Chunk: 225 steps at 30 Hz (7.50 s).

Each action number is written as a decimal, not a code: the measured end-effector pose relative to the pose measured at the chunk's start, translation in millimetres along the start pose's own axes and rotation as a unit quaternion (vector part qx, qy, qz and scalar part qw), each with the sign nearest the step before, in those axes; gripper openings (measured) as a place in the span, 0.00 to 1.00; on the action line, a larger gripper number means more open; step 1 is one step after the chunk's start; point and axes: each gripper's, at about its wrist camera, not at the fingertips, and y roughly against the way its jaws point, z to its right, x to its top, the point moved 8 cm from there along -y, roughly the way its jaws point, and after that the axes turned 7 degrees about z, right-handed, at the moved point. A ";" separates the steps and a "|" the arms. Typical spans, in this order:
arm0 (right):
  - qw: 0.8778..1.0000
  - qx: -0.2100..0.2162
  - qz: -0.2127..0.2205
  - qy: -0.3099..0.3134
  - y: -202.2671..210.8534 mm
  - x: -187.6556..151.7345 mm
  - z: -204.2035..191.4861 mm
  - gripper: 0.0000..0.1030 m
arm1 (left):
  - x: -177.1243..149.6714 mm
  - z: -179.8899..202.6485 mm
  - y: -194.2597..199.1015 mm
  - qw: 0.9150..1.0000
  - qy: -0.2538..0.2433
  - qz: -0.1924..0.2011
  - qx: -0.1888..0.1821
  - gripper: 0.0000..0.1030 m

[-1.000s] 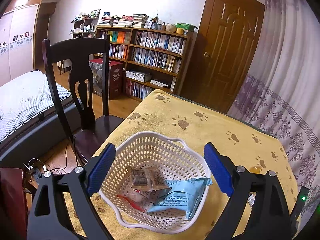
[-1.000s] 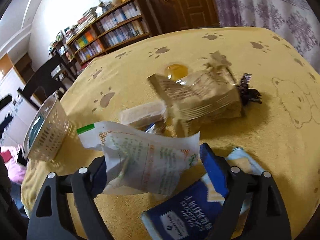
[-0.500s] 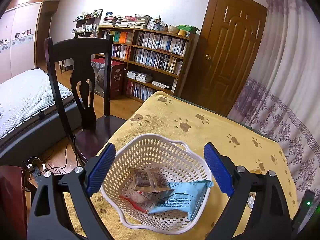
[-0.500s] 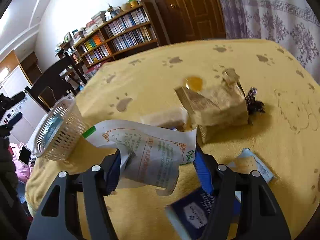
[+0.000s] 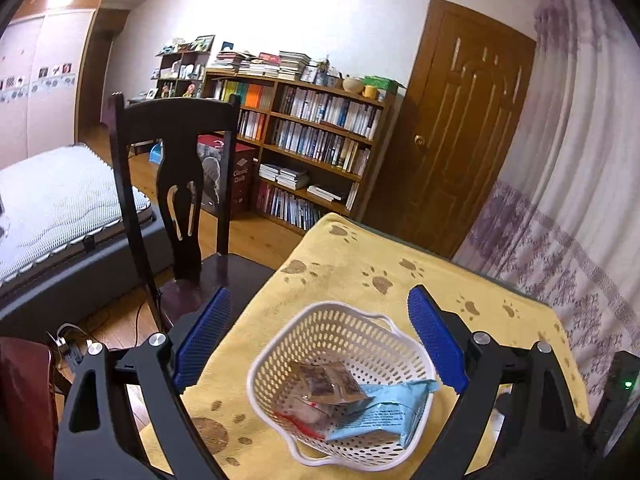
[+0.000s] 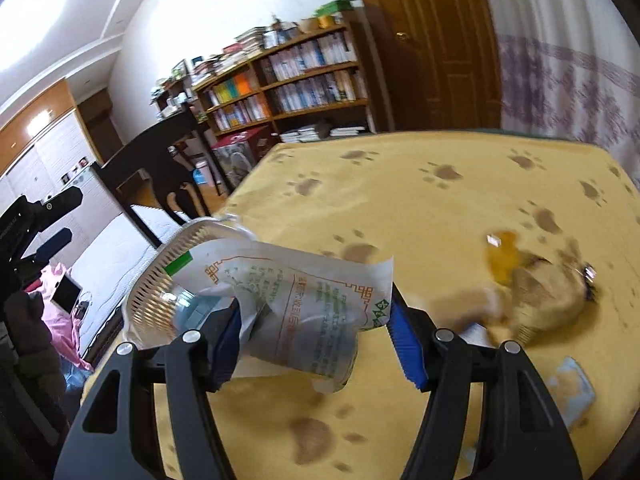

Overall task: Organize snacks
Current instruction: 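Carry the white-green wrapper with the right tool into the basket and release, then reach the right tool to the tan bread packet and close on it, then grasp the navy soda cracker box with the left tool while the right tool holds the tan packet, then carry the cracker box with the left tool into the basket and open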

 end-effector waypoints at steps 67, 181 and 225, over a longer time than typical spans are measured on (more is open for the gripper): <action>0.994 -0.102 0.020 -0.034 17.2 -12.1 63.7 0.79 | 4.0 18.2 18.4 0.998 -0.012 0.007 -0.056 0.93; 0.978 -0.184 0.039 -0.085 80.2 -46.5 258.5 0.70 | -297.4 310.9 18.8 0.878 -0.324 -0.220 -0.275 0.49; 0.989 -0.117 0.049 -0.070 91.0 -41.7 192.9 0.70 | -78.7 102.9 7.5 0.976 -0.198 -0.052 -0.072 0.50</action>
